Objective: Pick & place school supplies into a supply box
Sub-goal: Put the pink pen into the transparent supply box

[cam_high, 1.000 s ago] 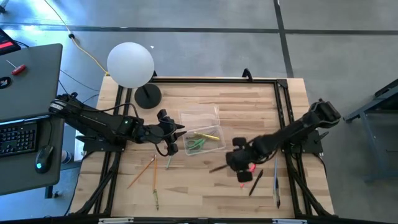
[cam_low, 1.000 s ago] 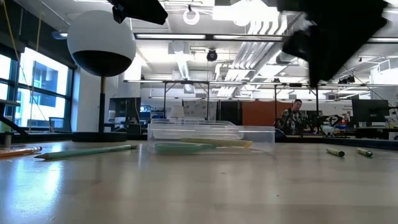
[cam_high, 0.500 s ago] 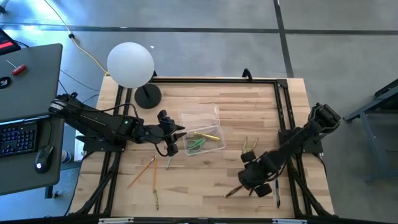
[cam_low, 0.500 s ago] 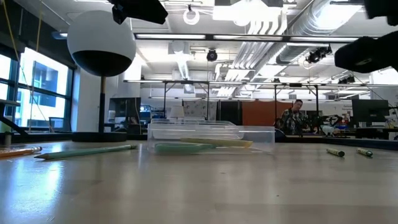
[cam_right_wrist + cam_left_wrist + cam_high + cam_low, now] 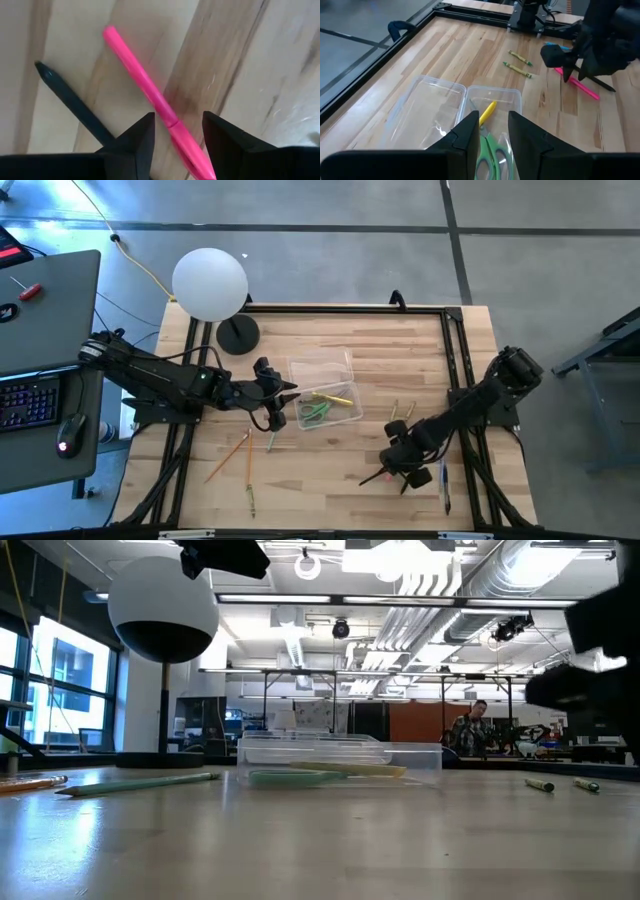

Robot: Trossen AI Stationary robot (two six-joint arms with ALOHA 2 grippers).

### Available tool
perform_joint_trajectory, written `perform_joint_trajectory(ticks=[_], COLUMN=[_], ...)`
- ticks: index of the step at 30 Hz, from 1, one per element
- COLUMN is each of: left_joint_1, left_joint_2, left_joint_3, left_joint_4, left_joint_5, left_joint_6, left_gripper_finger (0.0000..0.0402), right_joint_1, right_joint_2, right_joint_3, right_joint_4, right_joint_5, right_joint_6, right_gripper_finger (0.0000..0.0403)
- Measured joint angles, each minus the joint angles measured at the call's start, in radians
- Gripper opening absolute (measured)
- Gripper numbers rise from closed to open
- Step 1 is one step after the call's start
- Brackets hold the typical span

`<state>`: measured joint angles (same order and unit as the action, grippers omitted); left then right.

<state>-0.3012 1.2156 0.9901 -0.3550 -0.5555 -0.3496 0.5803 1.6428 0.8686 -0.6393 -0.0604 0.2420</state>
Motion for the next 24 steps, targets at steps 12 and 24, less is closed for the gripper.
perform_joint_trajectory(ticks=[12,24], left_joint_1=[0.0,0.0], left_joint_2=[0.0,0.0], left_joint_3=[0.0,0.0], left_joint_4=[-0.015,-0.015], left_joint_5=[0.004,0.007], left_joint_6=[0.0,0.002], left_gripper_finger=[0.0136,0.0136], right_joint_1=[-0.006,-0.028], right_joint_2=[-0.004,0.003], right_joint_3=[-0.085,0.057], right_joint_4=[0.121,0.224], right_joint_5=[0.07,0.35], right_joint_6=[-0.019,0.027], right_gripper_finger=[0.0088,0.0037])
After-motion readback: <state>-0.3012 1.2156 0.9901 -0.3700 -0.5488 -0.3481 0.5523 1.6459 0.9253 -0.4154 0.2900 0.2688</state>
